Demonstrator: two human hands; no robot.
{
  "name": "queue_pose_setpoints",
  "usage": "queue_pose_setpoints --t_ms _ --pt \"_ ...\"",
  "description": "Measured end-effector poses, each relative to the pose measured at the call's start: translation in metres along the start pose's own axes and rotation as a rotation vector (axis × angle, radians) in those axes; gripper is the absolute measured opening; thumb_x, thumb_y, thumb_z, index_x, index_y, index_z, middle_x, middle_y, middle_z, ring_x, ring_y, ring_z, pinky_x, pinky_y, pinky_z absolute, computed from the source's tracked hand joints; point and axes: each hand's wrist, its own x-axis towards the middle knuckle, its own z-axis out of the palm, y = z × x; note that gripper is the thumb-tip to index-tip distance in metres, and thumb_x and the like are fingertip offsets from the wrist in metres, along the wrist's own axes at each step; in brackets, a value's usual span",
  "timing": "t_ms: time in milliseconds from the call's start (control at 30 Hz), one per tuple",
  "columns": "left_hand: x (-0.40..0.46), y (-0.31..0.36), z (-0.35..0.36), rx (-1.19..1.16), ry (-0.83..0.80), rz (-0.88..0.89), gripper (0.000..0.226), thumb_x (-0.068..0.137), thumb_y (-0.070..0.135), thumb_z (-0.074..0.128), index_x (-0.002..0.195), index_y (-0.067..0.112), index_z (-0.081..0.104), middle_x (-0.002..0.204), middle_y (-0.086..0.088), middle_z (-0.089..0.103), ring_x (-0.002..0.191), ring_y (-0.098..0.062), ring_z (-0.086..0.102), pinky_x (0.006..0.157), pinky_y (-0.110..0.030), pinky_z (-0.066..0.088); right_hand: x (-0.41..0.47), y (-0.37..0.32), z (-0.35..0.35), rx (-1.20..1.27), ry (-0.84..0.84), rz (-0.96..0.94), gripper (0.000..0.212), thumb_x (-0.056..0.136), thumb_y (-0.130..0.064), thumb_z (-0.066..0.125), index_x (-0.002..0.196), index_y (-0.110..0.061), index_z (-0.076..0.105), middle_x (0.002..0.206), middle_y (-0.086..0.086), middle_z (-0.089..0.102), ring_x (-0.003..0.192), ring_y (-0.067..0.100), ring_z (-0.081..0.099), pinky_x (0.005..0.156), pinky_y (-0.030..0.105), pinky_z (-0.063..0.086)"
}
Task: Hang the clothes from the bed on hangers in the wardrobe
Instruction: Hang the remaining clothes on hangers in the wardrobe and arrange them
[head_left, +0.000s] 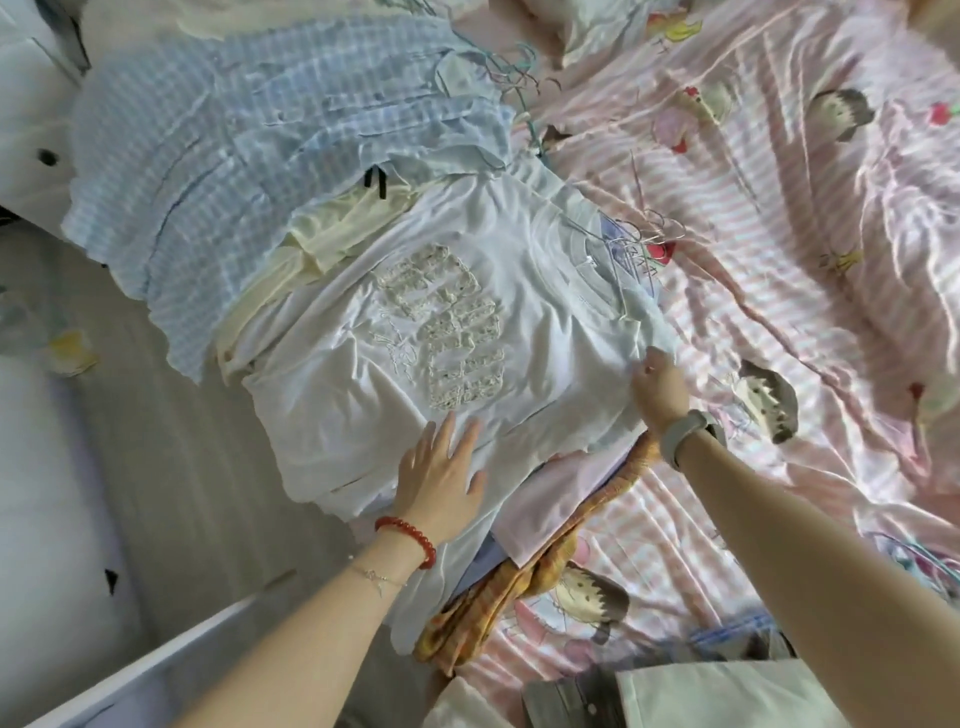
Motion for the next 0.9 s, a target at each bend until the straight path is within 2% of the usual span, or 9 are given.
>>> queue_pose_setpoints --t_ms 100,167,233,300,400,433,533,700,900 --pt "0.023 0.001 0.013 0.023 -0.185 -0.048 0.059 0.097 0.04 0.029 0.147 0.031 0.0 0.156 -0.001 -0.008 0.143 -0.024 -0.006 0.114 -0.047 0.006 0.031 -0.004 0.009 -0.019 -0.031 0.062 0.019 0.091 -0.007 0.033 0.084 -0.018 0.047 0.069 0.007 0.047 0.073 0.029 0.051 0.054 0.028 0.035" --pt "0.03 0.0 0.018 0.014 -0.286 -0.063 0.057 0.098 0.042 0.025 0.147 0.033 -0.002 0.156 0.002 -0.01 0.143 -0.022 -0.009 0.113 -0.05 0.001 0.045 -0.008 0.014 -0.087 -0.04 0.089 0.02 0.089 -0.008 0.035 0.097 -0.01 0.053 0.097 0.02 0.056 0.103 0.038 0.051 0.078 0.037 0.041" --pt "0.033 -0.002 0.02 0.013 -0.35 -0.058 0.056 0.098 0.044 0.023 0.146 0.034 -0.005 0.156 0.003 -0.013 0.143 -0.022 -0.011 0.113 -0.05 -0.002 0.052 -0.016 0.013 -0.203 -0.027 0.132 0.033 0.09 -0.015 0.035 0.116 -0.005 0.051 0.124 0.02 0.049 0.12 0.037 0.038 0.096 0.044 0.032" --pt "0.036 -0.004 0.019 0.017 -0.38 -0.049 0.057 0.098 0.045 0.022 0.146 0.034 -0.006 0.156 0.004 -0.013 0.143 -0.022 -0.01 0.113 -0.05 -0.001 0.061 -0.023 0.013 -0.196 0.001 0.128 0.035 0.092 -0.021 0.033 0.117 -0.005 0.053 0.123 0.017 0.049 0.118 0.034 0.038 0.097 0.044 0.03" --pt "0.038 -0.006 0.016 0.025 -0.409 -0.037 0.056 0.098 0.045 0.023 0.146 0.034 -0.004 0.156 0.005 -0.012 0.143 -0.023 -0.008 0.112 -0.051 0.004 0.067 -0.041 0.026 -0.047 -0.032 0.089 0.022 0.089 -0.019 0.041 0.079 -0.004 0.055 0.082 0.015 0.051 0.086 0.03 0.049 0.079 0.036 0.036" --pt "0.038 -0.006 0.016 0.025 -0.42 -0.04 0.057 0.098 0.045 0.024 0.146 0.034 -0.003 0.156 0.006 -0.011 0.143 -0.023 -0.007 0.112 -0.051 0.006 0.067 -0.047 0.031 -0.023 -0.03 0.1 0.02 0.088 -0.018 0.043 0.08 -0.003 0.055 0.085 0.017 0.051 0.089 0.031 0.049 0.08 0.036 0.037" --pt "0.038 -0.005 0.016 0.015 -0.432 -0.06 0.056 0.097 0.046 0.024 0.146 0.034 -0.002 0.156 0.007 -0.01 0.143 -0.024 -0.006 0.112 -0.053 0.008 0.059 -0.059 0.039 -0.12 0.012 0.198 0.035 0.089 -0.012 0.043 0.122 -0.001 0.045 0.131 0.019 0.036 0.123 0.032 0.033 0.098 0.042 0.029" --pt "0.036 0.0 0.013 0.02 -0.423 -0.089 0.056 0.098 0.045 0.025 0.146 0.034 -0.002 0.156 0.005 -0.009 0.143 -0.024 -0.006 0.113 -0.051 0.005 0.051 -0.03 0.038 -0.235 0.031 0.217 0.041 0.086 -0.009 0.043 0.127 -0.003 0.039 0.134 0.017 0.033 0.124 0.034 0.03 0.102 0.048 0.025" --pt "0.034 0.003 0.017 0.018 -0.415 -0.094 0.057 0.098 0.046 0.024 0.146 0.034 -0.004 0.156 0.005 -0.011 0.143 -0.024 -0.01 0.113 -0.05 0.002 0.059 -0.028 0.024 0.08 0.049 0.224 0.044 0.09 -0.01 0.041 0.132 -0.001 0.036 0.133 0.018 0.032 0.11 0.038 0.047 0.097 0.04 0.035"
